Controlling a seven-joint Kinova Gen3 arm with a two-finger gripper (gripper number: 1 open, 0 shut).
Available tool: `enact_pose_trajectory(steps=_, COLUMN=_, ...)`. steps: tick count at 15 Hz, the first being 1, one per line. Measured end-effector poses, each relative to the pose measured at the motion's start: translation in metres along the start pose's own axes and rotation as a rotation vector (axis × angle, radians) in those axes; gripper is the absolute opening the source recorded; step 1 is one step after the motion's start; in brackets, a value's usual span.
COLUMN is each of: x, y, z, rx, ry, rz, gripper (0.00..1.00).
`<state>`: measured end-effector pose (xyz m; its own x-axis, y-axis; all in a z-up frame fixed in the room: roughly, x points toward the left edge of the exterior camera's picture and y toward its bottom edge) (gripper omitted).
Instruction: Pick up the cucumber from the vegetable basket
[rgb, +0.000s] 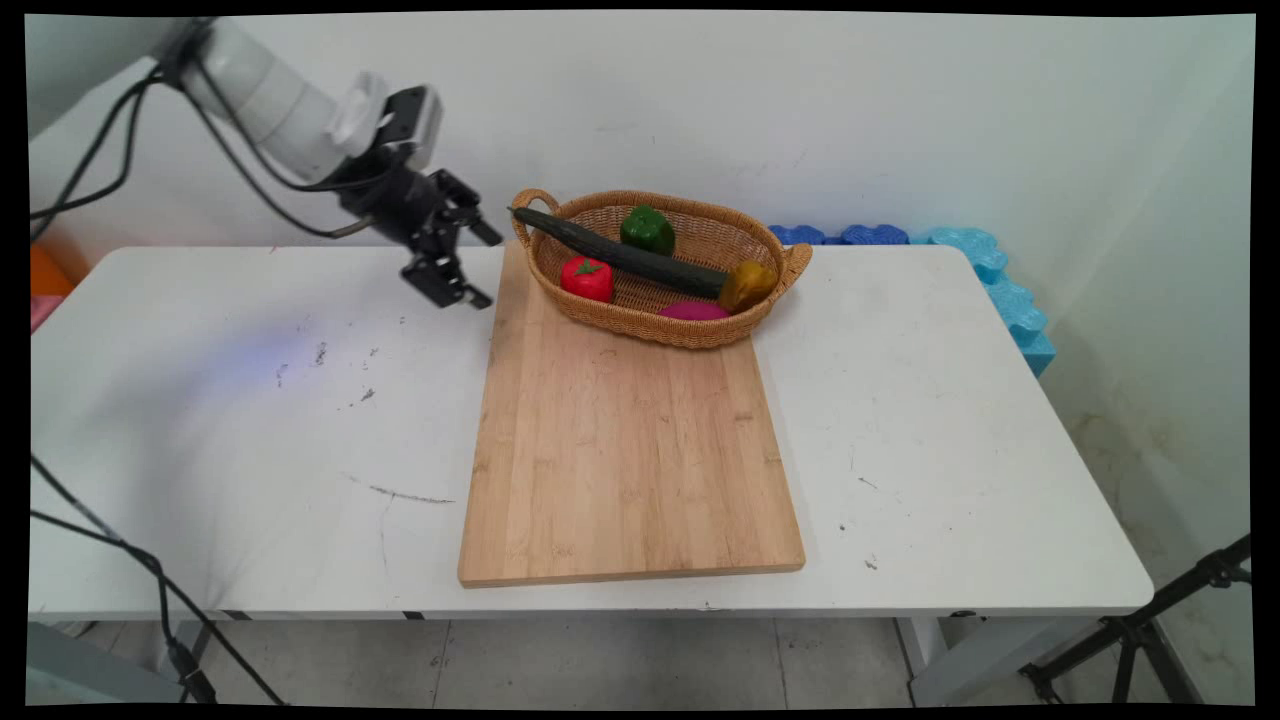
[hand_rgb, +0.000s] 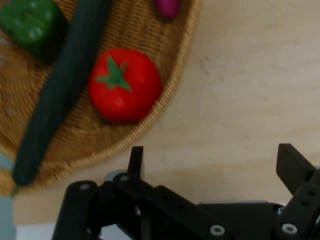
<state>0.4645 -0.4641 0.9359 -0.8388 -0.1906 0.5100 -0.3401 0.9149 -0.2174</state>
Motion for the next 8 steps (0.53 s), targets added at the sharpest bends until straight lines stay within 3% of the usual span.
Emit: enact_pose_trajectory(steps=8, x=0.064, y=-0.033, z=0.055, rx=0.069, ry=0.011, rz=0.039, gripper=1.0)
